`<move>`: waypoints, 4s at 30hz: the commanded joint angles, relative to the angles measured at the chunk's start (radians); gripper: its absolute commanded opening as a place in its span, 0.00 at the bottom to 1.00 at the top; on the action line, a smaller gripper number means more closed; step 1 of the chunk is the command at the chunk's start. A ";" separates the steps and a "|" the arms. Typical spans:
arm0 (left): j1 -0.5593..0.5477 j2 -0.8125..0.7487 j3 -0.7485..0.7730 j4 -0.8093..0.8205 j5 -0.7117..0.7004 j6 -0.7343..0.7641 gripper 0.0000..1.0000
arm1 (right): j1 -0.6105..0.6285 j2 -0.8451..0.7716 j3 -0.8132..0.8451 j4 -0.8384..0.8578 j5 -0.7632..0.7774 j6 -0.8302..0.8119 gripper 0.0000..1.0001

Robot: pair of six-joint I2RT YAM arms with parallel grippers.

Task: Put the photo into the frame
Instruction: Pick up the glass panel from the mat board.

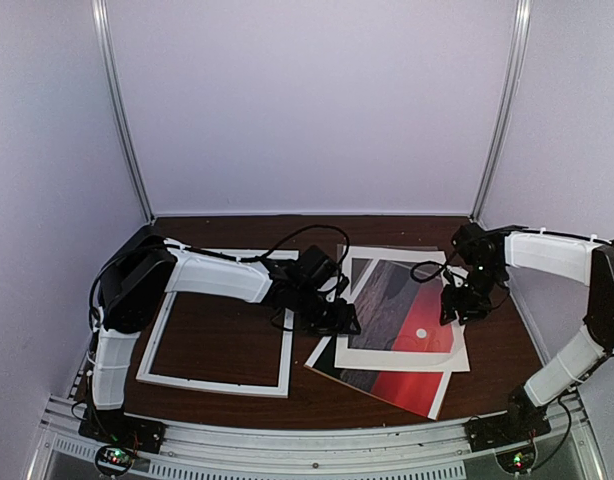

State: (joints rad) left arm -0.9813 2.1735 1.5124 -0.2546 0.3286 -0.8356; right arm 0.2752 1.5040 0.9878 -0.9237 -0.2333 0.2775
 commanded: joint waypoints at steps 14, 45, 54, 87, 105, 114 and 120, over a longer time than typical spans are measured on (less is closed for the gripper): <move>-0.007 0.023 0.009 0.014 0.010 0.018 0.66 | -0.159 -0.050 -0.153 0.253 -0.236 0.127 0.43; 0.007 -0.009 -0.054 0.039 -0.021 -0.008 0.66 | -0.329 -0.040 -0.268 0.440 -0.516 0.169 0.40; 0.010 -0.014 -0.064 0.037 -0.029 -0.011 0.66 | -0.366 -0.015 -0.301 0.548 -0.628 0.213 0.40; 0.023 -0.012 -0.059 0.016 -0.045 -0.004 0.66 | -0.401 -0.055 -0.235 0.390 -0.624 0.098 0.26; 0.023 -0.007 -0.052 0.013 -0.041 0.001 0.66 | -0.335 0.046 -0.117 0.350 -0.584 0.058 0.24; 0.023 -0.007 -0.052 0.012 -0.038 0.000 0.66 | -0.324 0.035 -0.086 0.310 -0.564 0.046 0.12; 0.028 -0.030 -0.060 0.032 -0.032 0.010 0.68 | -0.324 -0.034 -0.065 0.270 -0.558 0.045 0.00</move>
State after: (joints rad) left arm -0.9684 2.1563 1.4681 -0.2050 0.3138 -0.8387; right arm -0.0563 1.5406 0.8841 -0.6155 -0.8066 0.3367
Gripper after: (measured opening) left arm 0.671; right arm 0.010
